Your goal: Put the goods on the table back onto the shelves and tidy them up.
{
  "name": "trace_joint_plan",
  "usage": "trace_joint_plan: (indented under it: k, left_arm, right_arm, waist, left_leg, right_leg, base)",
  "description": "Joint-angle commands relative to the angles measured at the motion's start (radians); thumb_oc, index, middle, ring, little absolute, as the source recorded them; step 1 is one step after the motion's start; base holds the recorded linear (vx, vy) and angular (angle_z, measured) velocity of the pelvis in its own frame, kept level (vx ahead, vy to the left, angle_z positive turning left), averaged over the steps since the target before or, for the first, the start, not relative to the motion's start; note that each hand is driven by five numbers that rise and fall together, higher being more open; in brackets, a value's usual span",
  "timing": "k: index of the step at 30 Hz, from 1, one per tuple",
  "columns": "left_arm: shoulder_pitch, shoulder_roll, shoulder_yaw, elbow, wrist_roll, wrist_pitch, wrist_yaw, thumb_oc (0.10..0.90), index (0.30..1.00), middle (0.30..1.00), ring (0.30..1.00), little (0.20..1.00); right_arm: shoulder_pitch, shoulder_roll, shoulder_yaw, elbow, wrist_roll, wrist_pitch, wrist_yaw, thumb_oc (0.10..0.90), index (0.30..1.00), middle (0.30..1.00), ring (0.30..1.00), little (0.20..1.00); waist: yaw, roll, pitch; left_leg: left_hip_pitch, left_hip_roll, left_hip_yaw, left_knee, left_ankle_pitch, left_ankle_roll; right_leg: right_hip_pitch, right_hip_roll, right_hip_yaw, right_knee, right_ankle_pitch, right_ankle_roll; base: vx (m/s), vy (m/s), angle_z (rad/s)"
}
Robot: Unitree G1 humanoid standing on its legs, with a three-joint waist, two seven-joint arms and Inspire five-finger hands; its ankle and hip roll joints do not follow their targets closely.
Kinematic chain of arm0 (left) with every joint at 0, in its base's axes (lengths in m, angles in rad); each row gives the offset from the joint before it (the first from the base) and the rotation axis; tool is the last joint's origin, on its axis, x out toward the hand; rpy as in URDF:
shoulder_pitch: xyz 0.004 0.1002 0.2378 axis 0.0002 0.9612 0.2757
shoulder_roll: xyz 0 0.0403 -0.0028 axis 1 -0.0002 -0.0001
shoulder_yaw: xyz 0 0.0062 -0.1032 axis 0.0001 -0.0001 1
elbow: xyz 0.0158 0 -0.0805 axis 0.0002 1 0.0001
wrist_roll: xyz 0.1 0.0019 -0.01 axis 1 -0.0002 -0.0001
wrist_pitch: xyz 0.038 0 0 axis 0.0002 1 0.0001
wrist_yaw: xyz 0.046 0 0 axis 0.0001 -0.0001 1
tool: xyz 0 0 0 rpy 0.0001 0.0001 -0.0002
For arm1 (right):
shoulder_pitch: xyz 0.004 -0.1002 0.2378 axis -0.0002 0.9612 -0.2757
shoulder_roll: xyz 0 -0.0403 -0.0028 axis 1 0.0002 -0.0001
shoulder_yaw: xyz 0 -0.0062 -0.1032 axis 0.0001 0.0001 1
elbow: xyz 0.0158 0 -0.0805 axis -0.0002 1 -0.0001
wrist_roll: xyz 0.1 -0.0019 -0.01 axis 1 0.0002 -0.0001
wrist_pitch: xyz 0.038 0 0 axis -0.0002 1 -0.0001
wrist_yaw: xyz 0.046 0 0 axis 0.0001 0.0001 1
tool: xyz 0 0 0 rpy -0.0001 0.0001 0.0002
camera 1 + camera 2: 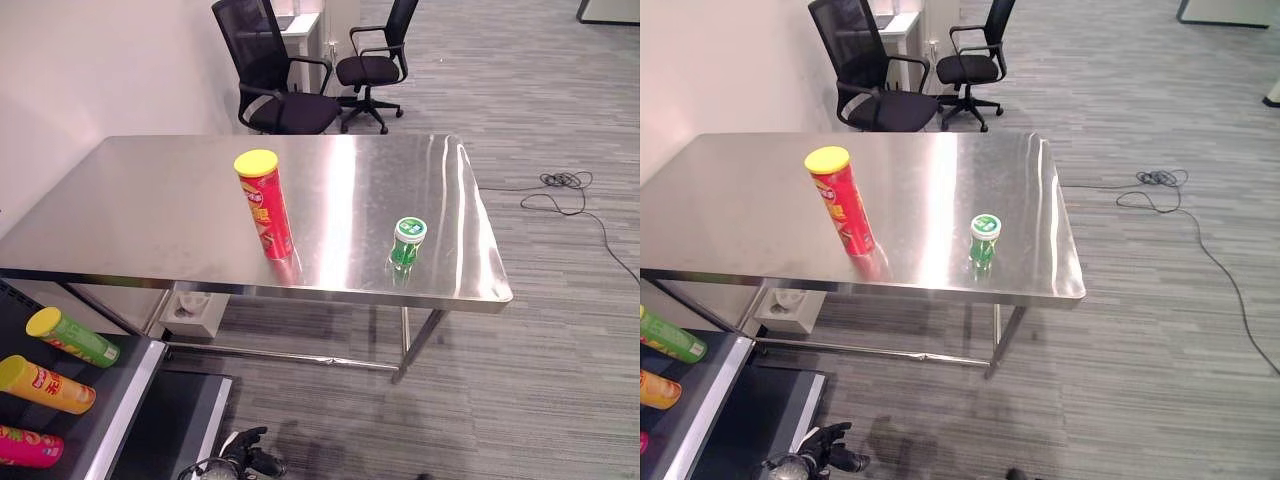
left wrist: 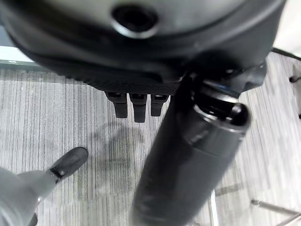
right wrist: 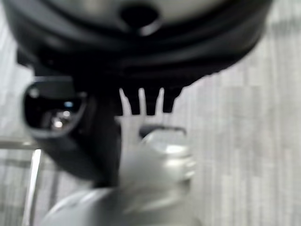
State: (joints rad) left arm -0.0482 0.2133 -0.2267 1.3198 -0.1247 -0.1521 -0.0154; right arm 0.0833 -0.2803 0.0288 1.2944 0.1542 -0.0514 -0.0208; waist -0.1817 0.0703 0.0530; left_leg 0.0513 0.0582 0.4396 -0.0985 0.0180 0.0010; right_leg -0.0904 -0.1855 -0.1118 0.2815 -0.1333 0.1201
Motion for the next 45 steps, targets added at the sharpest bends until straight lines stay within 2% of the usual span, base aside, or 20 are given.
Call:
trace_joint_plan:
  k: [1, 2, 6, 9, 10, 11, 13, 14, 16, 17, 19, 20, 21, 24, 26, 29, 31, 33, 40, 45]
  left_arm:
    - [-0.034, 0.027, 0.035, 0.009, -0.012, -0.019, 0.006, 0.800, 0.900, 0.900, 0.900, 0.900]
    - [-0.022, 0.037, 0.040, 0.024, -0.030, -0.015, 0.004, 0.800, 0.900, 0.900, 0.900, 0.900]
    - [-0.036, 0.024, 0.015, 0.034, -0.008, -0.023, 0.010, 0.800, 0.900, 0.900, 0.900, 0.900]
    - [-0.027, -0.050, 0.025, -0.010, 0.065, -0.021, 0.023, 0.800, 0.900, 0.900, 0.900, 0.900]
    - [-0.030, -0.078, 0.039, -0.017, 0.064, -0.026, 0.029, 0.800, 0.900, 0.900, 0.900, 0.900]
    - [-0.036, -0.085, 0.050, -0.015, 0.060, -0.028, 0.040, 0.800, 0.900, 0.900, 0.900, 0.900]
    - [-0.046, -0.087, 0.076, -0.019, 0.049, -0.025, 0.051, 0.800, 0.900, 0.900, 0.900, 0.900]
    - [-0.039, -0.091, 0.100, -0.021, 0.031, -0.027, 0.060, 0.800, 0.900, 0.900, 0.900, 0.900]
    - [-0.015, -0.096, 0.129, -0.009, 0.030, -0.024, 0.065, 0.800, 0.900, 0.900, 0.900, 0.900]
    - [-0.006, -0.085, 0.151, -0.014, 0.037, -0.019, 0.073, 0.800, 0.900, 0.900, 0.900, 0.900]
    - [0.000, -0.067, 0.152, -0.047, 0.049, -0.019, 0.084, 0.800, 0.900, 0.900, 0.900, 0.900]
    - [0.022, -0.071, 0.152, -0.078, 0.066, -0.023, 0.083, 0.800, 0.900, 0.900, 0.900, 0.900]
    - [0.032, -0.074, 0.163, -0.077, 0.076, -0.024, 0.082, 0.800, 0.900, 0.900, 0.900, 0.900]
    - [0.016, -0.070, 0.183, -0.079, 0.071, -0.023, 0.091, 0.800, 0.900, 0.900, 0.900, 0.900]
    - [0.009, -0.058, 0.207, -0.077, 0.062, -0.022, 0.112, 0.800, 0.900, 0.900, 0.900, 0.900]
    - [0.019, 0.006, 0.349, -0.030, -0.030, -0.008, 0.172, 0.800, 0.900, 0.900, 0.900, 0.900]
    - [0.105, 0.043, 0.483, 0.059, -0.089, 0.006, 0.199, 0.800, 0.900, 0.900, 0.900, 0.900]
    - [0.184, 0.024, 0.530, 0.107, -0.105, 0.002, 0.196, 0.800, 0.900, 0.900, 0.900, 0.900]
    - [0.160, -0.024, 0.496, 0.124, -0.133, 0.012, 0.174, 0.800, 0.900, 0.900, 0.900, 0.900]
    - [0.161, -0.037, 0.487, 0.117, -0.152, 0.014, 0.176, 0.800, 0.900, 0.900, 0.900, 0.900]
  right_arm:
    - [-0.020, -0.008, 0.044, 0.059, -0.002, -0.023, 0.000, 0.800, 0.900, 0.900, 0.900, 0.900]
    - [-0.002, -0.019, 0.018, 0.045, 0.012, -0.029, 0.000, 0.800, 0.900, 0.900, 0.900, 0.900]
    - [0.033, -0.053, -0.039, -0.006, 0.023, -0.039, -0.010, 0.800, 0.900, 0.900, 0.900, 0.900]
    - [0.130, -0.102, -0.138, -0.335, -0.081, -0.053, -0.061, 0.800, 0.900, 0.900, 0.900, 0.900]
    - [0.138, -0.129, -0.176, -0.436, -0.117, -0.054, -0.082, 0.800, 0.900, 0.900, 0.900, 0.900]
    - [0.142, -0.144, -0.200, -0.492, -0.137, -0.054, -0.097, 0.800, 0.900, 0.900, 0.900, 0.900]
    - [0.143, -0.154, -0.239, -0.525, -0.140, -0.060, -0.116, 0.800, 0.900, 0.900, 0.900, 0.900]
    - [0.139, -0.150, -0.270, -0.548, -0.138, -0.065, -0.118, 0.800, 0.900, 0.900, 0.900, 0.900]
    - [0.152, -0.148, -0.300, -0.622, -0.148, -0.066, -0.120, 0.800, 0.900, 0.900, 0.900, 0.900]
    - [0.172, -0.156, -0.349, -0.693, -0.151, -0.072, -0.137, 0.800, 0.900, 0.900, 0.900, 0.900]
    - [0.206, -0.158, -0.450, -0.772, -0.141, -0.073, -0.167, 0.800, 0.900, 0.900, 0.900, 0.900]
    - [0.229, -0.170, -0.522, -0.852, -0.174, -0.059, -0.179, 0.800, 0.900, 0.900, 0.900, 0.900]
    - [0.230, -0.167, -0.591, -0.942, -0.198, -0.053, -0.207, 0.800, 0.900, 0.900, 0.900, 0.900]
    - [0.182, -0.161, -0.664, -1.121, -0.254, -0.033, -0.263, 0.800, 0.900, 0.900, 0.900, 0.900]
    - [0.159, -0.165, -0.694, -1.211, -0.324, -0.020, -0.315, 0.800, 0.900, 0.900, 0.900, 0.900]
    - [0.137, -0.170, -0.780, -1.254, -0.407, 0.019, -0.424, 0.800, 0.900, 0.900, 0.900, 0.900]
    - [0.153, -0.155, -0.881, -1.269, -0.447, 0.061, -0.491, 0.800, 0.900, 0.900, 0.900, 0.900]
    - [0.163, -0.113, -0.978, -1.341, -0.481, 0.068, -0.539, 0.800, 0.900, 0.900, 0.900, 0.900]
    - [0.027, -0.059, -0.911, -1.739, -0.515, -0.010, -0.431, 0.800, 0.900, 0.900, 0.900, 0.900]
    - [0.019, -0.021, -0.879, -1.773, -0.474, -0.008, -0.408, 0.800, 0.900, 0.900, 0.900, 0.900]
  waist:
    - [-0.004, -0.030, -0.014]
    - [-0.009, -0.048, -0.025]
    - [-0.039, -0.073, -0.044]
    - [-0.060, -0.085, -0.044]
    - [-0.054, -0.113, -0.023]
    - [-0.047, -0.129, -0.012]
    - [-0.039, -0.138, -0.008]
    - [-0.038, -0.144, -0.020]
    - [-0.030, -0.134, -0.044]
    - [-0.022, -0.110, -0.042]
    - [-0.030, -0.081, -0.031]
    - [-0.041, -0.045, -0.022]
    - [-0.055, -0.014, -0.019]
    - [-0.068, 0.006, -0.026]
    - [-0.062, -0.001, -0.021]
    - [-0.048, -0.015, -0.017]
    - [-0.026, -0.028, -0.020]
    - [-0.007, -0.037, -0.036]
    - [0.019, -0.056, -0.047]
    - [0.030, -0.066, -0.048]
  left_leg:
    - [0.010, 0.021, -0.055, 0.011, -0.024, -0.091]
    - [0.021, -0.004, -0.038, 0.011, -0.026, -0.090]
    - [0.069, -0.027, -0.029, 0.011, -0.051, -0.079]
    - [0.125, -0.026, -0.006, 0.029, -0.012, -0.079]
    - [0.034, 0.007, -0.002, 0.225, 0.009, -0.102]
    - [-0.019, 0.031, -0.011, 0.326, 0.024, -0.112]
    - [-0.054, 0.060, -0.031, 0.351, 0.026, -0.108]
    - [-0.043, 0.101, -0.029, 0.276, 0.003, -0.089]
    - [-0.011, 0.139, -0.054, 0.109, 0.028, -0.082]
    - [-0.029, 0.186, -0.105, 0.011, 0.077, -0.099]
    - [-0.105, 0.230, -0.114, 0.011, 0.062, -0.123]
    - [-0.096, 0.241, -0.078, 0.011, 0.048, -0.131]
    - [-0.062, 0.223, -0.069, 0.011, 0.043, -0.140]
    - [-0.023, 0.170, -0.042, 0.011, 0.033, -0.126]
    - [-0.003, 0.139, -0.028, 0.011, 0.014, -0.109]
    - [0.011, 0.112, -0.016, 0.011, -0.005, -0.094]
    - [0.011, 0.105, -0.020, 0.011, -0.011, -0.087]
    - [0.007, 0.111, -0.026, 0.011, -0.009, -0.084]
    - [0.003, 0.138, -0.049, 0.011, 0.018, -0.094]
    - [-0.008, 0.148, -0.070, 0.011, 0.032, -0.101]
  right_leg:
    - [0.128, 0.067, -0.028, -0.224, 0.167, -0.051]
    - [0.128, 0.124, -0.042, -0.260, 0.180, -0.060]
    - [0.167, 0.147, 0.003, -0.350, 0.204, -0.074]
    - [0.186, 0.147, 0.019, -0.369, 0.207, -0.069]
    - [0.204, 0.128, 0.028, -0.369, 0.213, -0.076]
    - [0.213, 0.116, 0.037, -0.369, 0.213, -0.081]
    - [0.217, 0.097, 0.049, -0.369, 0.205, -0.075]
    - [0.213, 0.071, 0.061, -0.369, 0.196, -0.060]
    - [0.207, 0.041, 0.079, -0.369, 0.174, -0.047]
    - [0.211, 0.034, 0.095, -0.369, 0.148, -0.042]
    - [0.230, 0.007, 0.090, -0.369, 0.116, -0.030]
    - [0.240, -0.005, 0.090, -0.369, 0.111, -0.018]
    - [0.248, -0.021, 0.096, -0.369, 0.110, -0.007]
    - [0.237, -0.073, 0.128, -0.369, 0.147, 0.011]
    - [0.240, -0.107, 0.143, -0.369, 0.172, 0.022]
    - [0.230, -0.136, 0.157, -0.369, 0.215, 0.035]
    - [0.220, -0.142, 0.149, -0.369, 0.227, 0.036]
    - [0.210, -0.135, 0.137, -0.369, 0.218, 0.036]
    - [0.225, -0.097, 0.098, -0.369, 0.179, 0.029]
    - [0.244, -0.085, 0.076, -0.369, 0.173, 0.022]
  base:
    - [0.07, 0.150, -0.72]
    - [0.06, 0.087, -0.66]
    - [0.14, 0.002, -0.24]
    - [0.09, -0.080, -0.15]
    - [-0.02, -0.112, -0.03]
    - [-0.02, -0.090, 0.00]
    - [0.07, 0.043, -0.37]
    - [0.20, 0.161, -0.39]
    - [0.26, 0.228, -0.36]
    - [0.25, 0.288, -0.47]
    - [0.25, 0.339, -0.13]
    - [0.32, 0.461, -0.04]
    - [0.37, 0.508, -0.31]
    - [0.29, 0.344, -0.46]
    - [0.26, 0.279, -0.51]
    - [0.16, 0.151, -0.16]
    - [0.13, 0.025, -0.17]
    - [0.07, -0.084, -0.01]
    - [0.00, -0.082, 0.03]
    - [-0.04, -0.067, 0.52]
